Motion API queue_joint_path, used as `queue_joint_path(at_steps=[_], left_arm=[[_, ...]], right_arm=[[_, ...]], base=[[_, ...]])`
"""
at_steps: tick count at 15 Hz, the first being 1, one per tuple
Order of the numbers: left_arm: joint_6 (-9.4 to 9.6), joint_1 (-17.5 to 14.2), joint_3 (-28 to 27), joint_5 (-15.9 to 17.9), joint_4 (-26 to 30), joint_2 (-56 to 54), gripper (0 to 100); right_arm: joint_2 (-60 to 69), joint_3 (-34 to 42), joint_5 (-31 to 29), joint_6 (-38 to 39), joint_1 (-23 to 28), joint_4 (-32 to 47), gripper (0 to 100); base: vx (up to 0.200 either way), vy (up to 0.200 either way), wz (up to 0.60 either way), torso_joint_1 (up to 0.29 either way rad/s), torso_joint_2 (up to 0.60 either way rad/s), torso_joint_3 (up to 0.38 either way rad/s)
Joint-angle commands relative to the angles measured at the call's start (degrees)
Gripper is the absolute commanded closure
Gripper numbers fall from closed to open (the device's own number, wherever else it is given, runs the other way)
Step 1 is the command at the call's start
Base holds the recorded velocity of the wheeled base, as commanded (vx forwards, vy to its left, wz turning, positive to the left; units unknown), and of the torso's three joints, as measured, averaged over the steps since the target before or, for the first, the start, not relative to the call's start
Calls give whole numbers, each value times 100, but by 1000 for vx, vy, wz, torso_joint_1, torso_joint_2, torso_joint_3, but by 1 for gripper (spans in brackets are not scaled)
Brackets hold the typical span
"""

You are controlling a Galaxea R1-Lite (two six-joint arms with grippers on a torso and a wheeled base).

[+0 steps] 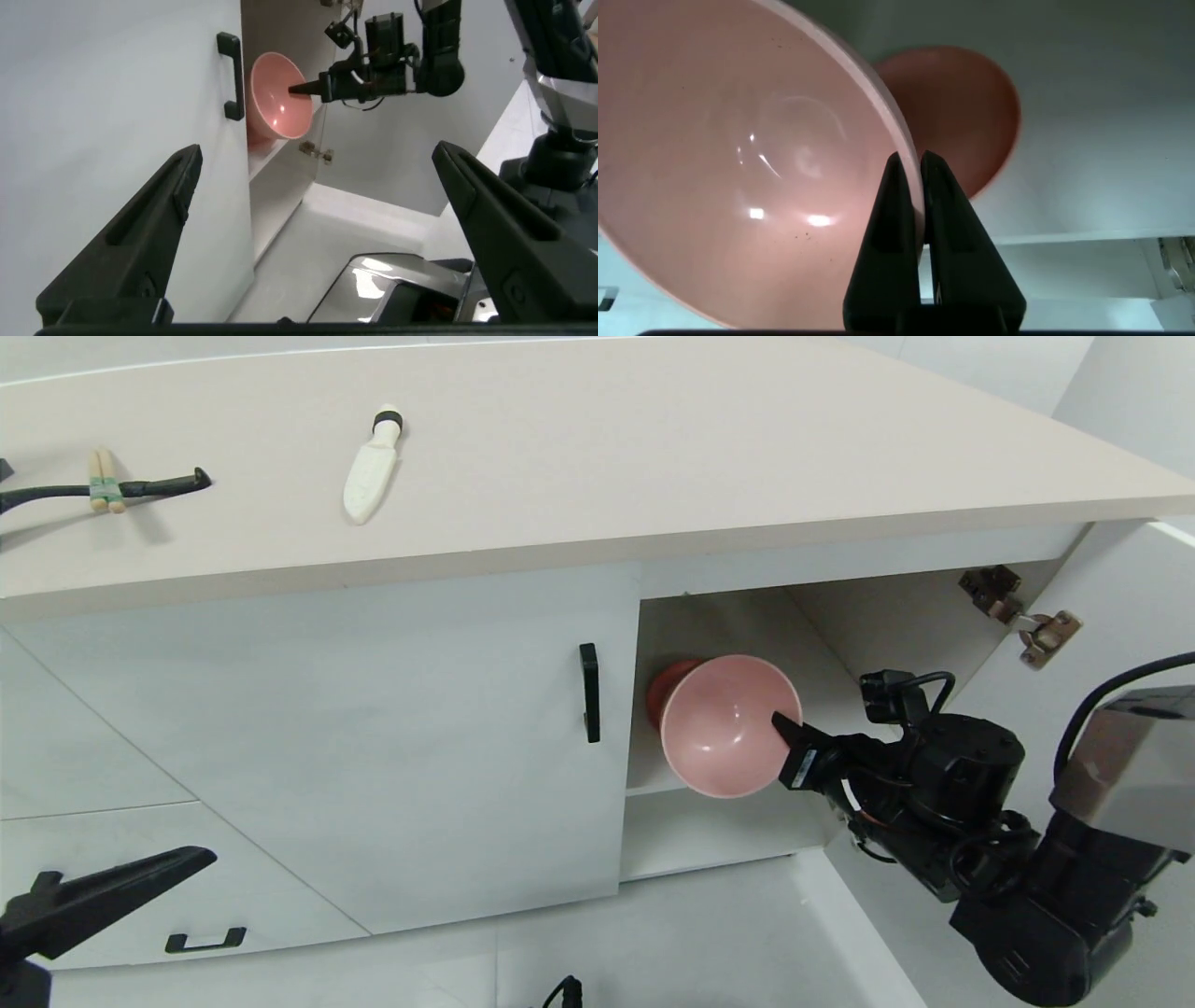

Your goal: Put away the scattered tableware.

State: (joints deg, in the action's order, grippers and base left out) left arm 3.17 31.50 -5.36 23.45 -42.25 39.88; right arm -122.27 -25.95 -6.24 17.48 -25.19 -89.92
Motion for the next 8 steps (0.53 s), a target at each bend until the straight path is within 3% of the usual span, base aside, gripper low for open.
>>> queue_joint_path(at_steps=[1,8], left_arm=[[-80,-4,-26,-16,-2,29,0],[-71,-4,-17,-104,33,11,0]], right_arm=[[-174,-208,0,-17,58,-8,100],[-570,-648,27,-17,444,-8,100]], base=[[0,0,0,0,0,0],[0,0,0,0,0,0]])
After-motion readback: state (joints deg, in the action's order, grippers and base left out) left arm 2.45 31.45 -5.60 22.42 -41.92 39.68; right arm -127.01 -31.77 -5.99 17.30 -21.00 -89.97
